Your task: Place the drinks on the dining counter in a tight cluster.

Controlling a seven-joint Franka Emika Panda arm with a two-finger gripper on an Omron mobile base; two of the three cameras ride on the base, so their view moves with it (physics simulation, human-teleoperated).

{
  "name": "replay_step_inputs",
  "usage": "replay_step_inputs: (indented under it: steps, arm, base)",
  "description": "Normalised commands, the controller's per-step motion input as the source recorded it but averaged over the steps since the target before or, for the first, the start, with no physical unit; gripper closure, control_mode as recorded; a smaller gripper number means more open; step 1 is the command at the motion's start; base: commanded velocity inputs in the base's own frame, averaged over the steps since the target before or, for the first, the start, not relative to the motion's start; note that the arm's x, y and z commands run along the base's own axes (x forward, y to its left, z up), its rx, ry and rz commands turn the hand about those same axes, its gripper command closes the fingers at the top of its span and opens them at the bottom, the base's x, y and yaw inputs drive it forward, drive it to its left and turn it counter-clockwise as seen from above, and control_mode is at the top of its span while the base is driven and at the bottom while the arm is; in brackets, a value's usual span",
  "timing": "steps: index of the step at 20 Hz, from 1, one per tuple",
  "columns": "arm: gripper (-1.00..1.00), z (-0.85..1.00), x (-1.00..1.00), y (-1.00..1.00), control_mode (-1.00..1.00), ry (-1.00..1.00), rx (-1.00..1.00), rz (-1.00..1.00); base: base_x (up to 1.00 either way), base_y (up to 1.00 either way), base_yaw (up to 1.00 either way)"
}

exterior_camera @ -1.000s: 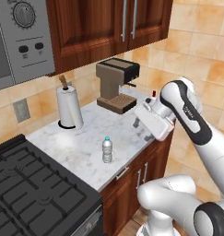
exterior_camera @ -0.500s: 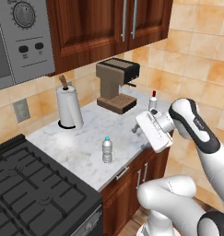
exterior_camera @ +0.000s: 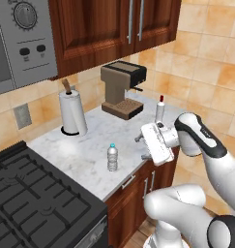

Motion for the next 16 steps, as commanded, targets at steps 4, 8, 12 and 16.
replay_step_inputs:
  steps: [4,8,12,16]
  arm:
    - [-1.00,-0.23,0.37,0.07,-1.00,0.01,0.00,0.00]
    - [-1.00,-0.17,0.35,0.13,-1.00,0.09,0.00,0.00]
    - [-1.00,-0.14,0.33,0.03,-1.00,0.13,0.00,0.00]
    - [-1.00,-0.23,0.34,0.11,-1.00,0.16,0.02,0.00]
  base:
    - [0.00,0.00,0.00]
    - [0.00,0.00,0.00]
    - [0.00,0.00,0.00]
    - [0.00,0.00,0.00]
